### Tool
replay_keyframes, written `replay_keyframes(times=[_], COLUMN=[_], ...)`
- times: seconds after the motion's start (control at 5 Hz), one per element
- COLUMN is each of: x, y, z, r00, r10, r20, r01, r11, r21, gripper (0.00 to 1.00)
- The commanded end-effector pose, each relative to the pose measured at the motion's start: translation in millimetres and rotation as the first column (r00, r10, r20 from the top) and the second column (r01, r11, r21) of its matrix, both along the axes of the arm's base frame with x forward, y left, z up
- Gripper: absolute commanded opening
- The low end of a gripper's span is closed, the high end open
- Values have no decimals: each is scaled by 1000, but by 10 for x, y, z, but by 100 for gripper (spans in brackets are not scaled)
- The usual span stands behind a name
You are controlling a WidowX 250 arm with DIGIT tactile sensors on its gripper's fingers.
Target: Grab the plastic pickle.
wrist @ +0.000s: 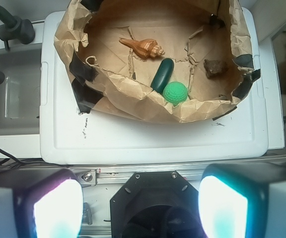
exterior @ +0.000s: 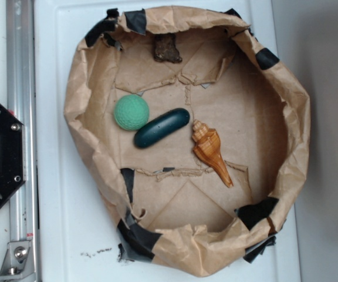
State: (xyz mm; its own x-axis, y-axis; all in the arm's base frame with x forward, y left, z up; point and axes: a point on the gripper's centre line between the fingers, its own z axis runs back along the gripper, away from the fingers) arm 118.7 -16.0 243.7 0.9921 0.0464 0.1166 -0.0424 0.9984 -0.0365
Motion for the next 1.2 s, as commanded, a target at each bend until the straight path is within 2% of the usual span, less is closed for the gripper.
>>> replay_keyframes(times=[0.0, 0.2, 0.4, 0.6, 0.8, 1.0], x=[0, 412, 741, 986, 1170, 1345], y=[0, 106, 169, 285, 437, 586], z=[0, -446, -683, -1003, -1500, -1845], r00=[1000, 997, 995, 987, 991, 986], r10=[0, 40, 62, 140, 135, 161], r20=[0, 63, 73, 78, -21, -43], r01=[0, -40, -62, -134, -135, -161], r11=[1000, 999, 998, 988, 991, 987], r21=[0, -9, -2, -81, -15, 1], gripper=[100, 100, 100, 100, 100, 100])
